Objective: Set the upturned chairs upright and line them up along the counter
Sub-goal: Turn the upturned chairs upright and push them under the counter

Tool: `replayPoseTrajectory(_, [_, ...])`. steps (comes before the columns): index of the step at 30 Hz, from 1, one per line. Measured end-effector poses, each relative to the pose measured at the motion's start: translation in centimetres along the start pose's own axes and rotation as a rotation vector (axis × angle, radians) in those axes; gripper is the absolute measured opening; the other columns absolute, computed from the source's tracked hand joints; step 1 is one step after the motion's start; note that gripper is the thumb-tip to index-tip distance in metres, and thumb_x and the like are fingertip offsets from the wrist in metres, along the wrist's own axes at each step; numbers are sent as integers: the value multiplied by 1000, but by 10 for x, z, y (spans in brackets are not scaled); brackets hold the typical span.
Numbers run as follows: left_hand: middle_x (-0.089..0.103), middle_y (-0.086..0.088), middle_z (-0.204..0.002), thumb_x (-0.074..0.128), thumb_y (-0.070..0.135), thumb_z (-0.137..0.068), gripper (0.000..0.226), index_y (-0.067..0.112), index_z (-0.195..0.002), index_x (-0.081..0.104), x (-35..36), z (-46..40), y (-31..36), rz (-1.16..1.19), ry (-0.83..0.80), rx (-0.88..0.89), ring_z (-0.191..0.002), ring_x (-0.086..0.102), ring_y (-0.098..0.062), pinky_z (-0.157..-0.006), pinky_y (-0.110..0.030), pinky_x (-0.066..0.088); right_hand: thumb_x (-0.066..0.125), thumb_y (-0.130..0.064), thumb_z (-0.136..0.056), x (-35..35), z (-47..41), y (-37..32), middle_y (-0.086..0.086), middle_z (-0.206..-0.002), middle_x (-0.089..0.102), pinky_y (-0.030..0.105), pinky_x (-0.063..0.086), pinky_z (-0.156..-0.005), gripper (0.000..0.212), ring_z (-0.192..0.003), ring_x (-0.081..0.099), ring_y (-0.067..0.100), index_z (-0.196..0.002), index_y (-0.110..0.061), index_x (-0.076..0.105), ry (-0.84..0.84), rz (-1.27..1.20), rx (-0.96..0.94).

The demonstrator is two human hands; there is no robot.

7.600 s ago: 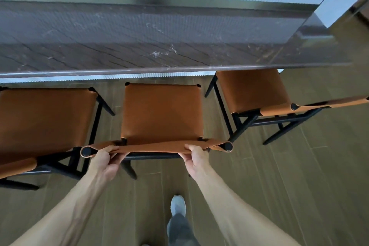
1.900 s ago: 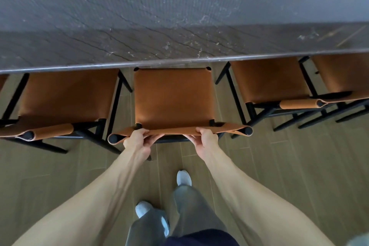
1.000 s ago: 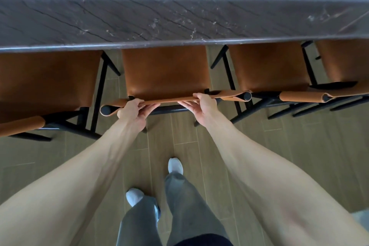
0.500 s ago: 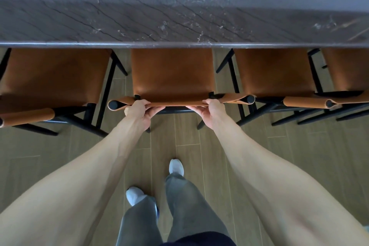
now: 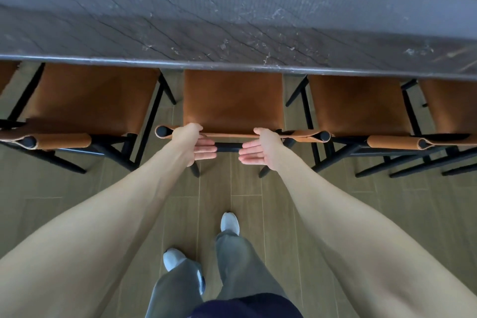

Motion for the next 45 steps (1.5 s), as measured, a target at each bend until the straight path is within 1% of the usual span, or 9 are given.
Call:
replayPoseTrajectory(4, [75,-18,-98,54,19,-97,28,-2,-107,69,-28,38,49,-110,53,272,-82,75,-35,-76,-50,63,50,-34,-104,51,48,-53,19,-90,78,35,65,-69,46,-76,78,29,-102,4,75,-35,124,-319])
replayPoseTrajectory(9, [72,-4,-106,56,28,-101,18,17,-110,68,-110,115,114,-92,2,756,-100,70,-21,-90,-42,59,48,-29,-105,133,155,-113,10,-108,75,34,58,-90,33,-98,73,23,-114,-8,72,-79,121,-816])
replayPoseTrajectory(14, [72,-3,-104,50,23,-103,19,20,-105,69,-264,196,125,201,107,952,-102,69,-22,-88,-39,58,48,-26,-105,223,262,-102,6,-107,76,27,56,-86,27,-95,73,17,-102,-17,74,-141,55,-1050])
replayPoseTrajectory(17, [72,-5,-104,46,20,-104,23,20,-103,69,-352,241,109,378,159,1021,-99,69,-22,-89,-40,58,49,-25,-104,280,306,-69,7,-105,77,34,57,-92,29,-95,73,19,-104,-13,75,-177,35,-1097])
replayPoseTrajectory(20, [72,-7,-111,45,21,-104,27,16,-115,69,-419,270,83,444,220,1035,-105,68,-22,-93,-38,56,48,-23,-104,331,342,-38,11,-106,76,41,57,-92,28,-99,73,27,-102,-12,74,-205,20,-1121])
replayPoseTrajectory(29, [71,-9,-114,46,19,-104,30,12,-124,68,-533,288,59,479,273,1061,-110,67,-27,-102,-47,52,49,-26,-104,441,393,4,4,-107,76,37,58,-89,24,-101,72,21,-101,-21,73,-288,75,-1211])
replayPoseTrajectory(35, [72,-5,-114,46,20,-104,30,14,-125,66,-586,262,81,397,293,1070,-110,67,-23,-102,-45,52,50,-26,-103,504,367,-6,2,-103,77,38,59,-86,25,-97,73,19,-100,-20,73,-276,48,-1192])
replayPoseTrajectory(40, [75,0,-107,50,20,-102,25,17,-118,70,-640,217,115,329,313,1049,-97,71,-13,-98,-41,54,50,-26,-102,567,324,-34,0,-100,78,39,60,-85,25,-92,74,16,-100,-20,75,-253,-27,-1131])
replayPoseTrajectory(45, [73,-6,-111,48,21,-104,27,11,-119,69,-698,158,156,235,311,976,-108,68,-23,-95,-40,55,49,-22,-104,626,271,-47,7,-99,78,41,60,-83,27,-95,74,26,-103,-12,73,-251,-127,-992])
Point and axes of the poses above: each hand's wrist, its own z-axis away from the middle knuckle, its own x-axis out of the palm, y = z × x, the point moved 10 cm from there along -z, towards the middle knuckle
